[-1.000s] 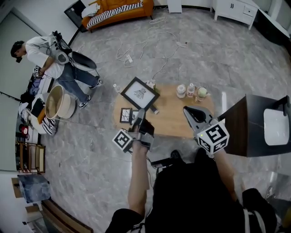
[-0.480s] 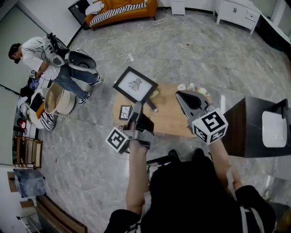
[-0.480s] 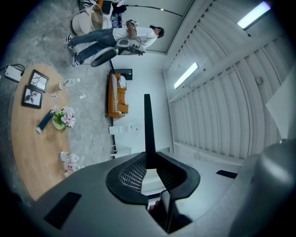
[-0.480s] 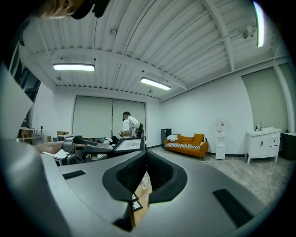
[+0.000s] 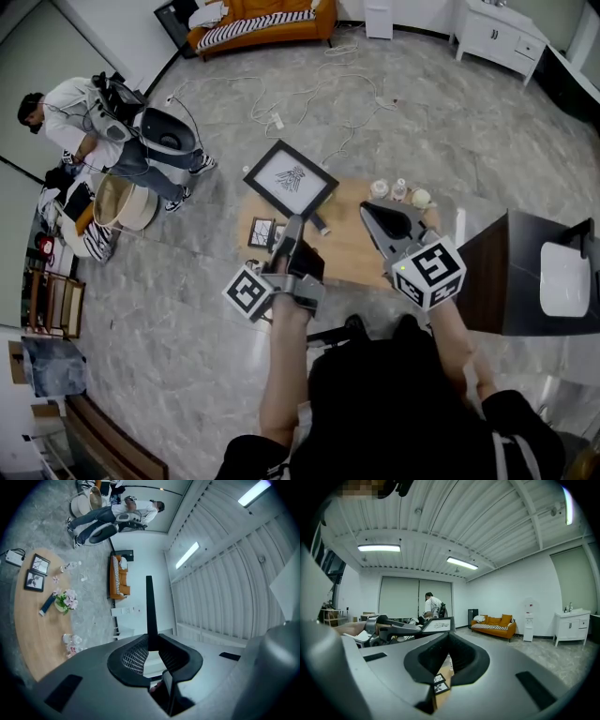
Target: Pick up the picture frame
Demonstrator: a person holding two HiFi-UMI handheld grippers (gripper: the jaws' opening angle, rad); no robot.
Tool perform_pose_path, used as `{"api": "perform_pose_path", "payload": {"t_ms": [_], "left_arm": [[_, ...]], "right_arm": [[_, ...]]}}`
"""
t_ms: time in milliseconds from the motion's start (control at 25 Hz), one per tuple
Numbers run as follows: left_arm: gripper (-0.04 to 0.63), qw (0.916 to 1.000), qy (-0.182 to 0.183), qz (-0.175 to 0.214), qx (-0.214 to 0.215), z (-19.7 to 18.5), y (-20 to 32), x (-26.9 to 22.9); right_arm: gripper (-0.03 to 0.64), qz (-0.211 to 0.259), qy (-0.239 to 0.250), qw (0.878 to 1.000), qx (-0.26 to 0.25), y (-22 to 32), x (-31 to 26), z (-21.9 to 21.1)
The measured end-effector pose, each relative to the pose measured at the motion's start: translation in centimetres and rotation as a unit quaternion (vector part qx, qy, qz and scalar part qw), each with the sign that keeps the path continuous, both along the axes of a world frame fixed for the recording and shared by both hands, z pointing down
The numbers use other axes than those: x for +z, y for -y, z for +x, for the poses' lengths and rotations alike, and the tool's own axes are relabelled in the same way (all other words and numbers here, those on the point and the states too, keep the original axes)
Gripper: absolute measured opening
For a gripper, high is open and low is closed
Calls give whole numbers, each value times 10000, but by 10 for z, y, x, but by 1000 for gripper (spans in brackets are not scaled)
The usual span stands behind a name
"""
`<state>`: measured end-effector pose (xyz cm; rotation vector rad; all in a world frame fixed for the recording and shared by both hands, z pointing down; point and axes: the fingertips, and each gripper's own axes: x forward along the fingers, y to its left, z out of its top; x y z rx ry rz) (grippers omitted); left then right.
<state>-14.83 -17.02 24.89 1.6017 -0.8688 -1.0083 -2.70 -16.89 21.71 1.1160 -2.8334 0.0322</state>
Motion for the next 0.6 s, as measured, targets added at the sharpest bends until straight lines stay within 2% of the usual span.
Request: {"api": "perform_pose_path", "payload": {"t_ms": [600], "left_arm": [[74,9999,-23,-35,118,2,-3,5]], "right_arm": [[12,-28,-172,9998,-102,-6,2,-11]]}}
